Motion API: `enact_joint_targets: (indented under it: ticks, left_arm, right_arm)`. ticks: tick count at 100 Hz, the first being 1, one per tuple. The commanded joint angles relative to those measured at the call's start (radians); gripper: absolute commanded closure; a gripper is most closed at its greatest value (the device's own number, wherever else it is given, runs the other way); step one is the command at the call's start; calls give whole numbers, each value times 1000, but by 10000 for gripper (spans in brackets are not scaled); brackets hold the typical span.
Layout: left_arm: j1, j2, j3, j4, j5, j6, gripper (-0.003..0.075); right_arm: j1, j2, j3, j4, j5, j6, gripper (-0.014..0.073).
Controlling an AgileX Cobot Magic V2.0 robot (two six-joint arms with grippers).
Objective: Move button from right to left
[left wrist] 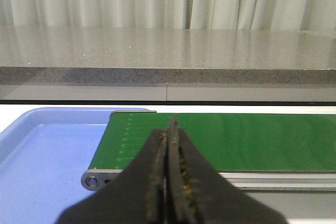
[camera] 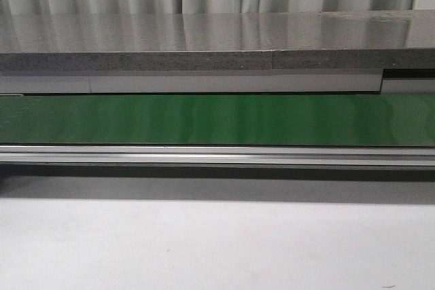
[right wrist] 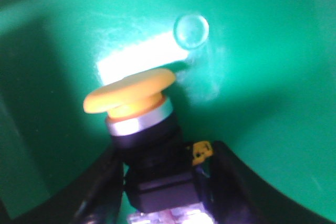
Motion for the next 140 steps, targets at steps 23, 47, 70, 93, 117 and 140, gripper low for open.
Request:
enact_joint_targets:
  ticks: [23,47,70,93,117,140]
  left_arm:
    - [-3,-31,45,-1,-78,-9,741]
    - [-3,-31,45,-1,-78,-9,741]
    - [-3,-31,45,-1,-78,-9,741]
    - [-3,-31,45,-1,-78,-9,741]
    - [-3,-31,45,-1,-78,-9,741]
    - [-3,-31,45,-1,-78,-9,741]
  right_arm:
    - [-3,-141,-65,44,56,5,534]
    - [44,-321,-65,39,135,41,534]
    - [190,-386,-35,1,182,116,534]
    - [303,-352,-13,-52,166,168,534]
    - [311,-320,-13,-83,183,199,419]
    - [311,-302,-13,-83,176,206,54]
